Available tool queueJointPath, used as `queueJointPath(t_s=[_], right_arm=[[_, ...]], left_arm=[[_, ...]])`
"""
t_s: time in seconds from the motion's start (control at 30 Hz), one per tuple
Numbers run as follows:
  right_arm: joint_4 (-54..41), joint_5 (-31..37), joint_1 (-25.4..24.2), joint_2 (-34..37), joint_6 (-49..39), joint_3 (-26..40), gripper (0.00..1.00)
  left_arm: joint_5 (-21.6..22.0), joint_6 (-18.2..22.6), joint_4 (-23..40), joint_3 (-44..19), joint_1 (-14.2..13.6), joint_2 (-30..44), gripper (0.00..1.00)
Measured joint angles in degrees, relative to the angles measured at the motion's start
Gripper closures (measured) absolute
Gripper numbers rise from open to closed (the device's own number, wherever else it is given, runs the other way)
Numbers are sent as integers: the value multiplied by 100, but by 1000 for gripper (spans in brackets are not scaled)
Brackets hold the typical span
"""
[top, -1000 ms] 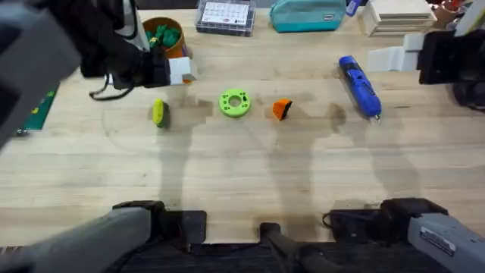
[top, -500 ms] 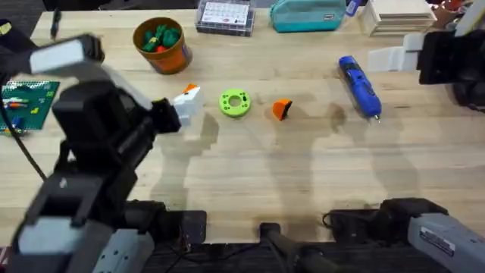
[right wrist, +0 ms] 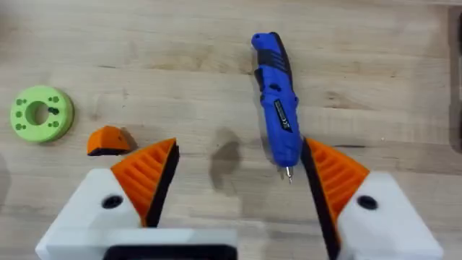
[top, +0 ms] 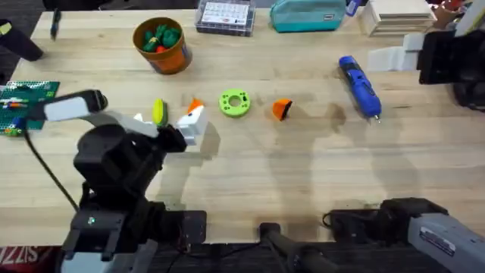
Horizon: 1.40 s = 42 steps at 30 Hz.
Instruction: Pick up the gripper from the table and insert it into the empty holder that is missing its gripper. Then pick up a screw, insert it into the mounting hole, and use the screwdriver to tighten it. Finally, clean up the table by picking up the vegetable and placing it into the bucket.
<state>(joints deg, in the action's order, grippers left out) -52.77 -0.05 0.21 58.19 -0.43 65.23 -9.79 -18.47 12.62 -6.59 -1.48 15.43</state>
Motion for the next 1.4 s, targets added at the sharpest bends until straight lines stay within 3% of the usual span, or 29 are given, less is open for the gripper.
queueJointPath(t_s=[0.13,0.43,0.87,1.13,1.3,1.4], right_arm=[[0,0,0,0,0,0,8],[2,0,0,0,0,0,8],[0,0,0,0,0,0,8],[0,0,0,0,0,0,8],[0,0,0,0,0,0,8],[2,0,0,2,0,0,8]], left_arm=[[-551,192,-20,258,0,-378,10],[-2165,1120,-151,280,0,-1249,8],[-4137,1488,-155,324,0,-1524,8],[-4568,1678,-157,335,0,-1523,8],[-4618,2239,-185,347,-40,-1523,6],[-4637,2456,-440,442,-228,-1523,6]])
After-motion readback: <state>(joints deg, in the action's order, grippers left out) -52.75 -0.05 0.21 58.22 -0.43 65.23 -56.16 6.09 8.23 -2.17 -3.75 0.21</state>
